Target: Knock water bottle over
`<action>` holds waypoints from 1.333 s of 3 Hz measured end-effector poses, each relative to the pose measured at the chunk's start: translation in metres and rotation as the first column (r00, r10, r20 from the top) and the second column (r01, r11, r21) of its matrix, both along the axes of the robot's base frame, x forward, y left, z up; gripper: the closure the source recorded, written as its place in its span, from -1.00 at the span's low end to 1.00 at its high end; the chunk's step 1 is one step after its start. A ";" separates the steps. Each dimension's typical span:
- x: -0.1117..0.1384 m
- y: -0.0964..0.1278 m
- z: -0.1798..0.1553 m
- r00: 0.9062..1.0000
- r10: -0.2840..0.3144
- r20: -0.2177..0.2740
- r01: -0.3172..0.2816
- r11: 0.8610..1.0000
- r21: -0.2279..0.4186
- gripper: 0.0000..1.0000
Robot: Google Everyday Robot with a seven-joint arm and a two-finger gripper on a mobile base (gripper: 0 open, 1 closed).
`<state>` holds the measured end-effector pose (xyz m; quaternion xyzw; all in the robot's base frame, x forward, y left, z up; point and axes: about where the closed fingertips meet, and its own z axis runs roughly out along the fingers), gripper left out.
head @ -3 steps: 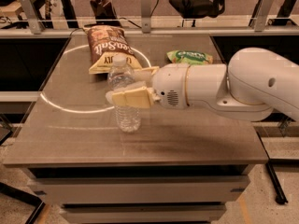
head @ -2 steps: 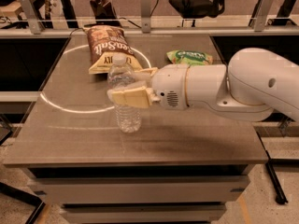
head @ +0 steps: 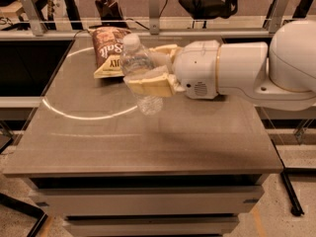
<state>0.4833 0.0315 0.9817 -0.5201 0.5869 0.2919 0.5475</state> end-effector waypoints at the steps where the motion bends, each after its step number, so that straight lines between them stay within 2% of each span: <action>1: -0.008 -0.006 0.013 0.978 0.096 0.183 -0.076 0.991 -0.112 1.00; 2: -0.004 -0.009 0.005 0.914 0.256 0.316 -0.186 0.954 -0.235 1.00; 3: 0.009 -0.018 -0.028 0.786 0.480 0.389 -0.326 0.858 -0.398 1.00; 4: 0.017 -0.026 -0.055 0.668 0.633 0.391 -0.381 0.742 -0.551 1.00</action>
Offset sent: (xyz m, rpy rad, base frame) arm 0.0079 -0.0200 -0.0173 -0.3305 -0.5612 0.4441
